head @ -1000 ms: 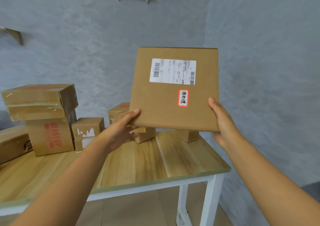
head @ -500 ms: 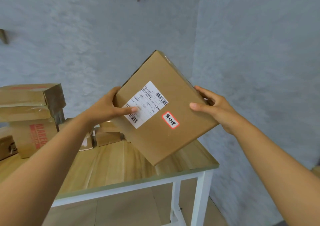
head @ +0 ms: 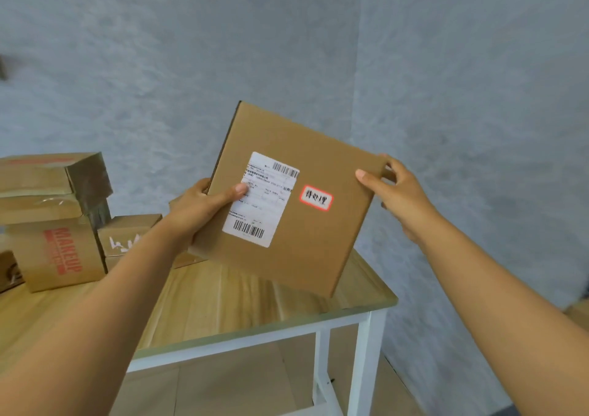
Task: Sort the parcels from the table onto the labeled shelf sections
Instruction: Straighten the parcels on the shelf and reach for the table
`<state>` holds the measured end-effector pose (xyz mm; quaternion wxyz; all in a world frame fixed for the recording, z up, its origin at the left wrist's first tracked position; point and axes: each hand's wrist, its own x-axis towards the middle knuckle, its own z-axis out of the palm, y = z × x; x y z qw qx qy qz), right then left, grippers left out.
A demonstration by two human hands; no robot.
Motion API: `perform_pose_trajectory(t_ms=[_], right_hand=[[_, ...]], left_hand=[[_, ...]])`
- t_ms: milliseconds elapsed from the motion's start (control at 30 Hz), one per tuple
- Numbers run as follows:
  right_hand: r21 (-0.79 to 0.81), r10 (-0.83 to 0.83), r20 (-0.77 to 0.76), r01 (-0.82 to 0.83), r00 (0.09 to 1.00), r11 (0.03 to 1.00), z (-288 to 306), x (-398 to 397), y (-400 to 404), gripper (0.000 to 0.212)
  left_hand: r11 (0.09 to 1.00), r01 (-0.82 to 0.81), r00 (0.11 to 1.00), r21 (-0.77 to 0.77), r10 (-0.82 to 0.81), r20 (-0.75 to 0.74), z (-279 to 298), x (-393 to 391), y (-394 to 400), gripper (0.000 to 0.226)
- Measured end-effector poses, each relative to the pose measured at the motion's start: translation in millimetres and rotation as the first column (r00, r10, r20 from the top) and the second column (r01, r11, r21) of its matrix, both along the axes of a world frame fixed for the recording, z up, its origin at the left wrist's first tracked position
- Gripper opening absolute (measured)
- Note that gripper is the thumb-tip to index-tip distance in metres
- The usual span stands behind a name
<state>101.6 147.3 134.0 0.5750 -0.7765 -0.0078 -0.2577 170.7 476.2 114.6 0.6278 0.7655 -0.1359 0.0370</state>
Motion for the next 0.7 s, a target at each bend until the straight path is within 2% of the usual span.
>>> perform_pose_trajectory(t_ms=[67, 133, 200, 267, 333, 433, 533, 700], right_hand=[[0.083, 0.073, -0.115, -0.064, 0.991, 0.995, -8.8, 0.6, 1.9, 0.077], [0.162, 0.196, -0.192, -0.166, 0.962, 0.973, -18.6, -1.7, 9.2, 0.071], [0.194, 0.262, -0.206, -0.223, 0.943, 0.955, -26.7, -4.0, 17.8, 0.063], [0.224, 0.259, -0.190, -0.215, 0.947, 0.951, -32.4, -6.8, 23.0, 0.060], [0.239, 0.217, -0.178, -0.172, 0.960, 0.956, -36.2, -13.1, 28.0, 0.067], [0.177, 0.053, -0.188, -0.019, 0.981, 0.984, -42.6, -26.4, 39.9, 0.083], [0.157, -0.064, -0.163, 0.090, 0.985, 0.984, -49.0, -39.6, 54.6, 0.073], [0.254, -0.205, -0.078, 0.218, 0.976, 0.942, -54.5, -64.9, 79.3, 0.054]], left_hand=[[0.997, 0.029, 0.998, -0.070, -0.032, -0.046, -2.2, -1.5, -5.4, 0.093], [0.992, 0.066, 0.993, -0.109, -0.076, -0.093, -2.5, -4.1, -10.1, 0.086], [0.989, 0.081, 0.984, -0.121, -0.099, -0.147, -3.6, -4.6, -12.5, 0.081], [0.986, 0.111, 0.969, -0.125, -0.135, -0.205, -6.3, -2.5, -11.8, 0.076], [0.975, 0.168, 0.951, -0.145, -0.199, -0.238, -9.5, -1.4, -10.9, 0.065], [0.956, 0.207, 0.937, -0.206, -0.255, -0.239, -16.4, 0.4, -10.2, 0.050], [0.937, 0.262, 0.911, -0.230, -0.318, -0.261, -23.9, 2.0, -9.1, 0.048], [0.886, 0.401, 0.863, -0.233, -0.450, -0.228, -31.5, -1.1, 0.7, 0.044]])
